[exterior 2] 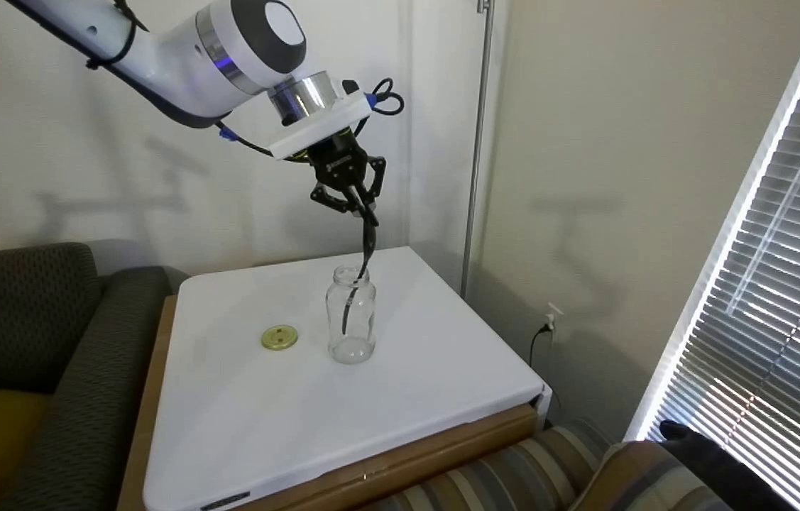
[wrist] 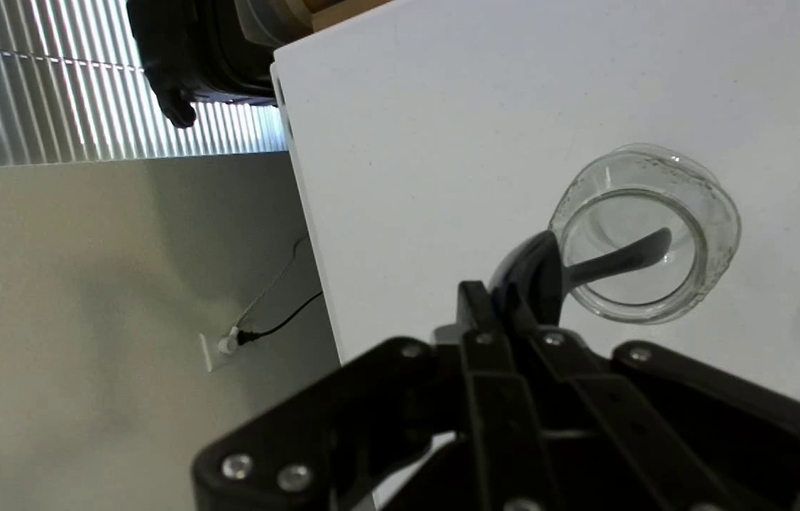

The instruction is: Remove the black spatula from the glass jar

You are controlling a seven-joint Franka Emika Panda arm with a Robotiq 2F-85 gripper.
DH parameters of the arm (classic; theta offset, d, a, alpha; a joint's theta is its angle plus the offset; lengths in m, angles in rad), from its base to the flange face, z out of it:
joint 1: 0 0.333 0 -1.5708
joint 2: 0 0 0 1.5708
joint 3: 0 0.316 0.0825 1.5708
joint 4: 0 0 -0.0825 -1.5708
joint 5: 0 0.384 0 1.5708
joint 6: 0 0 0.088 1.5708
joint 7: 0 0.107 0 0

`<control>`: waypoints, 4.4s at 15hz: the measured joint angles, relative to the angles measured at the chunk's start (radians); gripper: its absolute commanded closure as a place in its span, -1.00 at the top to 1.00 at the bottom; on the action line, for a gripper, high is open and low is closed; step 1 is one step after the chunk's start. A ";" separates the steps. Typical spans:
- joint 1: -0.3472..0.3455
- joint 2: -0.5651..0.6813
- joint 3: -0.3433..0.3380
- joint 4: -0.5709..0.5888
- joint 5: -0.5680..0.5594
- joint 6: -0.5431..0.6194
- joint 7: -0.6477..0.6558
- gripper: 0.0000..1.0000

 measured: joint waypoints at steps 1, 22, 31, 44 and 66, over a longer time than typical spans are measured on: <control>0.001 -0.006 0.000 0.000 -0.004 0.000 0.003 -0.98; 0.043 -0.170 0.009 -0.003 -0.239 -0.122 0.135 -0.98; 0.033 -0.222 0.044 0.009 -0.212 -0.083 0.127 -0.98; -0.097 -0.067 0.220 0.097 0.386 0.042 -0.355 -0.98; -0.089 0.433 0.306 0.525 0.538 -0.201 -0.740 -0.98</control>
